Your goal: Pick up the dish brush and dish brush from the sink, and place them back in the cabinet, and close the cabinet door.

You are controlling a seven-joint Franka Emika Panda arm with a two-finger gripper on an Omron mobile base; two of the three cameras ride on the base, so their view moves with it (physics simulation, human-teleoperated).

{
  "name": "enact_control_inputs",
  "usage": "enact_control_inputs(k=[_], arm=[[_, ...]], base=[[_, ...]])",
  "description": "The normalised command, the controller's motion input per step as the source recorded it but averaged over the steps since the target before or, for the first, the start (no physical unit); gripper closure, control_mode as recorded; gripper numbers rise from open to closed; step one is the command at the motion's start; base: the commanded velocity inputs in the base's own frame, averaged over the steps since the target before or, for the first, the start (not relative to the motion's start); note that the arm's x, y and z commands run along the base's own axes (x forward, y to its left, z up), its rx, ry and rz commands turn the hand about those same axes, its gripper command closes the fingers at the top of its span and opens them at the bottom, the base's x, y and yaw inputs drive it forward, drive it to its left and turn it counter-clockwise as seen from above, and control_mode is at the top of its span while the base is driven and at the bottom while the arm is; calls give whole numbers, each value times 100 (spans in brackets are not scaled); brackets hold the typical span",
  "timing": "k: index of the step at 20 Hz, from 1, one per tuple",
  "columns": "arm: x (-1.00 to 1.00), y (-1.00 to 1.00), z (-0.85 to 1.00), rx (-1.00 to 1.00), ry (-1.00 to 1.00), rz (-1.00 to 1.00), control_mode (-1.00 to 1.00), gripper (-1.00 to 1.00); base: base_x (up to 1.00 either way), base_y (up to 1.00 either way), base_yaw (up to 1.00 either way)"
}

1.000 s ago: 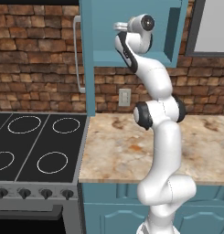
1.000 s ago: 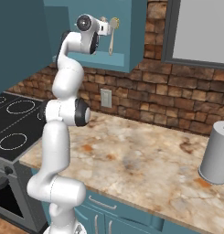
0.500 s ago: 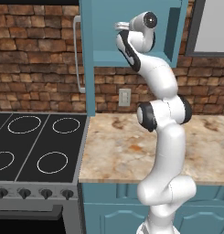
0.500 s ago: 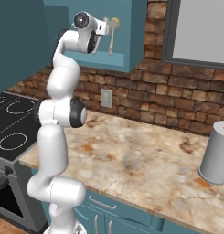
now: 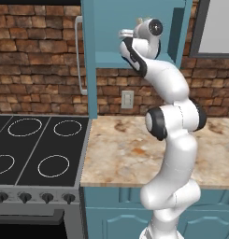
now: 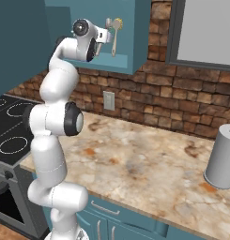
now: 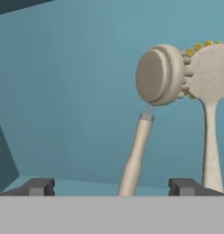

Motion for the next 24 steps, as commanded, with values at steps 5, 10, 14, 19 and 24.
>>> enact_control_inputs(k=[5, 10, 14, 19, 24], arm=[[-29, 0, -22, 0, -10, 0, -100, -100], [-40, 0, -3, 0, -20, 0, -100, -100], [-49, -1, 0, 0, -22, 0, -100, -100], [-59, -16, 0, 0, -10, -1, -100, -100], [-64, -23, 0, 0, -3, -4, -100, -100]], base=[[0, 0, 0], [0, 0, 0], [0, 0, 0], [0, 0, 0], [0, 0, 0]])
